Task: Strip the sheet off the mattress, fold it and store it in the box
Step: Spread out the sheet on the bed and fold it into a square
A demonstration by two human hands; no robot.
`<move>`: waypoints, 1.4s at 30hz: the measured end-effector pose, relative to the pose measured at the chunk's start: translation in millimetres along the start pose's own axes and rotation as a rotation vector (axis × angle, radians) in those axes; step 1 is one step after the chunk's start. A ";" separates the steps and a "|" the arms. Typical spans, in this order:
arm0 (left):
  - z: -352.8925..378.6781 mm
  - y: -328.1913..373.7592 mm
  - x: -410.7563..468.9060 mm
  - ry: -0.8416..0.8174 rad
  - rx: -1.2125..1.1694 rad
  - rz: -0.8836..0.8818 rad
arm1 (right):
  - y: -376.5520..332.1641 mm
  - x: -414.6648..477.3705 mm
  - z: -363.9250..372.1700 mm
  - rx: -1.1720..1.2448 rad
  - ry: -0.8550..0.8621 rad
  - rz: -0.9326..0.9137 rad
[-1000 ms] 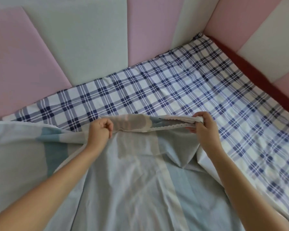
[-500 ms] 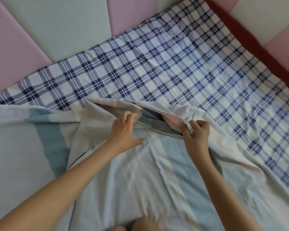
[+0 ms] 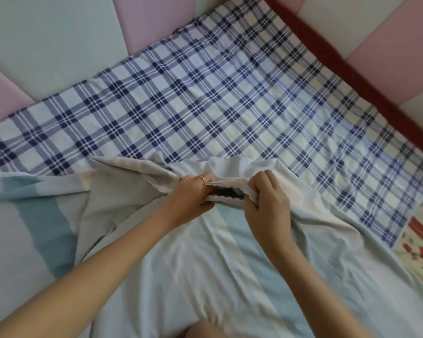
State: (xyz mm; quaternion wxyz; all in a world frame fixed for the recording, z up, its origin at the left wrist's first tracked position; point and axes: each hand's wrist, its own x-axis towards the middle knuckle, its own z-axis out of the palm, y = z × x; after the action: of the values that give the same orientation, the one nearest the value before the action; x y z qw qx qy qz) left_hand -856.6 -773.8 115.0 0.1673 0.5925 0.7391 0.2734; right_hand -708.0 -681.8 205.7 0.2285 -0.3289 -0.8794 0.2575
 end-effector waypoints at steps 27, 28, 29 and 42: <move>118.8 -38.1 58.6 -0.492 0.464 -0.288 | 257.7 -36.2 60.1 -0.118 -0.042 0.594; 127.2 -33.7 59.5 -0.538 0.466 -0.272 | 273.4 -35.0 52.9 -0.152 0.006 0.651; 135.9 -28.6 60.8 -0.579 0.501 -0.240 | 288.3 -34.7 47.3 -0.169 0.058 0.699; 175.6 -32.1 83.6 -0.540 0.615 0.101 | 365.6 10.5 28.9 -0.317 -0.003 0.838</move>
State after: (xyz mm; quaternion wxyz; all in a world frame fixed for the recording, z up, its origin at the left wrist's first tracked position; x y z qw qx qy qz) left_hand -801.7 -661.5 -37.4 0.1566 0.7009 0.6859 -0.1177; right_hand -563.1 -445.3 -34.5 0.0502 -0.6873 -0.6992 0.1903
